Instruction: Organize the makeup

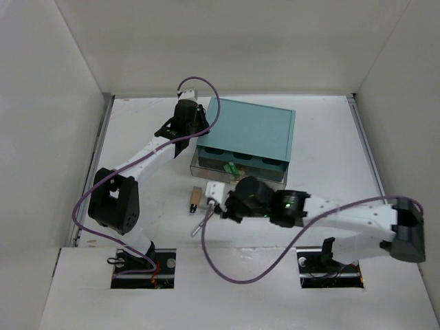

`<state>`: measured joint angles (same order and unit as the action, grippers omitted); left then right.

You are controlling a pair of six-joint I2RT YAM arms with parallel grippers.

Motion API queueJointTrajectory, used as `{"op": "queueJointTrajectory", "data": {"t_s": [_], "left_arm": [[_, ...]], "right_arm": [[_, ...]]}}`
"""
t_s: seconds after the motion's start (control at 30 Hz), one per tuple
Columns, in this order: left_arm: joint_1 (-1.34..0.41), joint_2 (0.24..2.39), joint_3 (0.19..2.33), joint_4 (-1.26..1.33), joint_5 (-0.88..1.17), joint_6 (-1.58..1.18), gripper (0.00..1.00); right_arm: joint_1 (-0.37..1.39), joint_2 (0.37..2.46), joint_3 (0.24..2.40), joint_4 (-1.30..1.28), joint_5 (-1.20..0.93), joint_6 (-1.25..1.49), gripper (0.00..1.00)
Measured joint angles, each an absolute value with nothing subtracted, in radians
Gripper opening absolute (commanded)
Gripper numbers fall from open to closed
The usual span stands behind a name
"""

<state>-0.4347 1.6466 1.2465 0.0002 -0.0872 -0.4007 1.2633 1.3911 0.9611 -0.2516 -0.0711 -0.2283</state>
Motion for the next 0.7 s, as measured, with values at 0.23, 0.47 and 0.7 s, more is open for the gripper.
{"op": "queueJointTrajectory", "data": {"t_s": [0.23,0.47,0.7], "left_arm": [[-0.435,1.647,1.246,0.000,-0.088,-0.401,0.25],[-0.430,1.646,1.246,0.001,-0.084,-0.402,0.24],[-0.430,1.646,1.246,0.000,-0.084,-0.401,0.24]], "right_arm": [[1.030,1.151,1.036,-0.142,-0.002,-0.236,0.02],[0.852,1.305,1.061,-0.141,0.015,-0.241,0.16],[0.829,1.317,1.051,-0.182,0.020,-0.251,0.53]]}}
